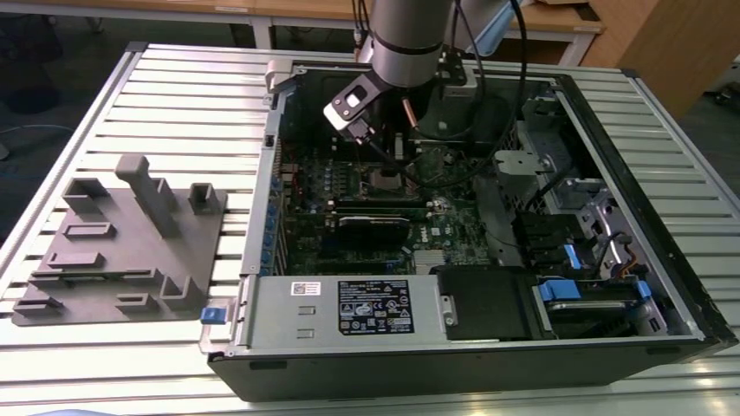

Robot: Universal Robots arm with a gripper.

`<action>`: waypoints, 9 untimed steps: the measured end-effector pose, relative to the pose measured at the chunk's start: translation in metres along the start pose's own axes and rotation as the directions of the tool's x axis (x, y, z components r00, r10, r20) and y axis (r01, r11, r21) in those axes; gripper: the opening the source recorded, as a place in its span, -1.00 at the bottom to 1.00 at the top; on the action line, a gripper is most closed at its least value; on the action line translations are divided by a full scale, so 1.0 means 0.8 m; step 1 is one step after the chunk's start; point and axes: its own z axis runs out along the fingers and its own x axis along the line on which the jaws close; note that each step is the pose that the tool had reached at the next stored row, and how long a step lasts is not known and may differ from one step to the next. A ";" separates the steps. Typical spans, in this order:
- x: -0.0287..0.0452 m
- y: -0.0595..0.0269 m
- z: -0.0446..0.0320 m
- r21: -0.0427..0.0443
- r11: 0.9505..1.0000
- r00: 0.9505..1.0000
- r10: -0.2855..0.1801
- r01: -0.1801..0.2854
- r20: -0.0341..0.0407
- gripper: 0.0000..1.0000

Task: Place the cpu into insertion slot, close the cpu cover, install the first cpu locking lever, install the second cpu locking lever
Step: 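Place the cpu into insertion slot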

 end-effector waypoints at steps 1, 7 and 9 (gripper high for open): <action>0.0000 0.000 -0.0002 0.000 1.000 1.000 0.000 0.000 0.000 -0.40; 0.0001 0.000 -0.0016 0.000 1.000 1.000 0.000 0.000 0.000 -0.79; 0.0001 0.000 -0.0021 0.000 1.000 1.000 0.000 0.000 0.000 -0.79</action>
